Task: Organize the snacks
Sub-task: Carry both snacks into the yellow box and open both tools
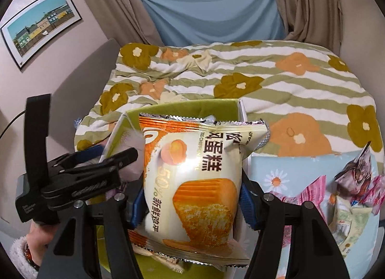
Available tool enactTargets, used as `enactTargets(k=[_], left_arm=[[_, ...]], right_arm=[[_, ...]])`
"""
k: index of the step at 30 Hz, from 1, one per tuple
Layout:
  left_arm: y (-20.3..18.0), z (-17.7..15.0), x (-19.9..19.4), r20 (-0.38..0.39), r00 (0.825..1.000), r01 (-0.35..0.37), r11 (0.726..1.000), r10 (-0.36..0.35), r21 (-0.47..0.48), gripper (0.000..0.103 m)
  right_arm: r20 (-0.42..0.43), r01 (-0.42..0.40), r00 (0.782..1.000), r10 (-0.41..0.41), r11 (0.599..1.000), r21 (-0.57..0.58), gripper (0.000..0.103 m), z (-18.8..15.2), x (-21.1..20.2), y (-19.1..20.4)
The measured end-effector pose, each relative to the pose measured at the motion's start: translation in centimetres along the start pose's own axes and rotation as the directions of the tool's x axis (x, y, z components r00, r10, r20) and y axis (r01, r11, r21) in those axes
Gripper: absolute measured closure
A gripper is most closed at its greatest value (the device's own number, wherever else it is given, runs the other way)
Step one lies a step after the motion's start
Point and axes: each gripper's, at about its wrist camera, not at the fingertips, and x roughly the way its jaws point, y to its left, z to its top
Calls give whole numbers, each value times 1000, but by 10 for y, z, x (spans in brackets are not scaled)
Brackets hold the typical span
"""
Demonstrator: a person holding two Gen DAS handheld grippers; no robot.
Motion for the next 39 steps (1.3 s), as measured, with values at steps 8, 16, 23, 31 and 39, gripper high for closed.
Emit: enactTargets(k=[8, 16, 23, 31, 39], left_arm=[[9, -29, -16, -21, 999, -39, 999, 38, -35, 0], [22, -55, -40, -33, 996, -90, 992, 87, -85, 0], [30, -60, -40, -28, 993, -117, 989, 115, -92, 0], [33, -70, -33, -59, 991, -125, 986, 119, -109, 0], [30, -67, -48, -35, 992, -126, 987, 123, -103, 0]], right_arm=[[-22, 10, 1000, -11, 1000, -13, 43, -6, 3, 3], [-26, -77, 997, 75, 993, -95, 43, 13, 4, 30], [-71, -124, 991, 115, 983, -133, 36, 30, 43, 54], [-12, -114, 993, 114, 981, -156, 0, 22, 43, 51], [-5, -96, 995, 97, 982, -160, 0, 14, 24, 44]])
